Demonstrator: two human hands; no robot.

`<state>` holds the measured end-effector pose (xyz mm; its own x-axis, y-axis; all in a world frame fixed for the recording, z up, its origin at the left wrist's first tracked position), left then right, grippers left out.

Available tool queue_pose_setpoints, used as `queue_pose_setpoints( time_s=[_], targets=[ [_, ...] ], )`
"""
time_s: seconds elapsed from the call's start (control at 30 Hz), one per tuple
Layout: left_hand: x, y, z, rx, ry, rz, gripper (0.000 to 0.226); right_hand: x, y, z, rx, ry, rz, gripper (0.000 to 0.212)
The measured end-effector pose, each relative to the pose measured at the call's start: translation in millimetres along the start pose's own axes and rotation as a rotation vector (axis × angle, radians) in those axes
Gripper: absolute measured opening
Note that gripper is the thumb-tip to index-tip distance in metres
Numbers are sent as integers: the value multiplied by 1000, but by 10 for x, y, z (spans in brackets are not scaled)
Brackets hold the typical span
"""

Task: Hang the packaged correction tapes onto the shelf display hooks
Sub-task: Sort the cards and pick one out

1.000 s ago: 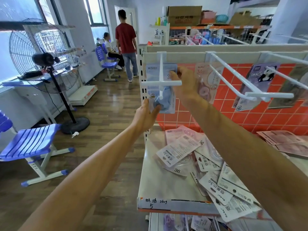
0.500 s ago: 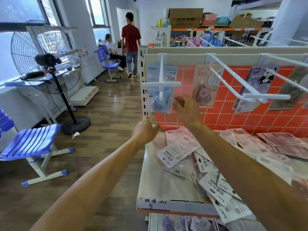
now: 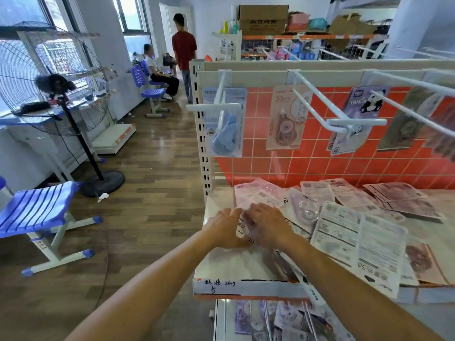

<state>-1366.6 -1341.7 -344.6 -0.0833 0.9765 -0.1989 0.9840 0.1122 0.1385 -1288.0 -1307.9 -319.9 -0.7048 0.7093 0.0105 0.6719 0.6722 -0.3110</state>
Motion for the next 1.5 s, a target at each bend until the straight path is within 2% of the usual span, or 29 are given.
queue_pose_setpoints(
  time_s=[0.07, 0.13, 0.2, 0.3, 0.4, 0.47, 0.57, 0.63, 0.7, 0.83, 0.93, 1.07, 1.37, 1.5],
  targets=[
    [-27, 10, 9, -3, 21, -24, 91, -56, 18, 41, -7, 6, 2, 38],
    [-56, 32, -9, -14, 53, -26, 77, -79, 39, 71, 4, 35, -5, 42],
    [-109, 30, -45, -30, 84, -28, 66, -101, 16, 42, 38, 94, -52, 36],
    [-205, -40, -162, -112, 189, -46, 53, -210, -38, -130, 186, 168, -123, 30],
    [-328, -84, -352, -232, 341, -25, 41, -389, 13, -465, 387, 318, -142, 30],
    [-387, -104, -437, -342, 388, -26, 38, -494, 91, -650, 472, 416, -109, 24],
    [-409, -96, -504, -481, 423, -11, 45, -602, 97, -882, 597, 467, -64, 22],
    [-405, -58, -517, -557, 428, 14, 54, -658, 99, -1046, 702, 515, -45, 20],
    [-387, -7, -506, -609, 412, 31, 53, -688, 107, -1159, 821, 555, -51, 20],
    [-386, 114, -484, -701, 361, 42, 33, -720, 178, -1284, 1076, 609, -36, 14],
    [-438, 245, -463, -821, 313, 75, 26, -751, 224, -1316, 1215, 628, -10, 15],
    [-458, 418, -459, -929, 264, 128, 16, -803, 363, -1311, 1275, 657, 43, 11],
    [-448, 884, -512, -1073, 224, 184, 19, -942, 595, -1529, 1330, 737, 57, 7],
    [-429, 1072, -578, -1099, 260, 202, 27, -1035, 650, -1695, 1293, 761, 43, 26]
  ],
)
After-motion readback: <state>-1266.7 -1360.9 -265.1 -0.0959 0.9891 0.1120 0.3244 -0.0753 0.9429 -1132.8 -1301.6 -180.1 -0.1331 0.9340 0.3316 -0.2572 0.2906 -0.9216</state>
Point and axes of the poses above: each hand's wrist, its own x-axis towards the middle knuckle, its own z-axis out of the palm, y = z × x, the point moved 10 cm from there along x, towards the middle knuckle, and after that the axes turned 7 degrees about x, right-handed, at the moved point
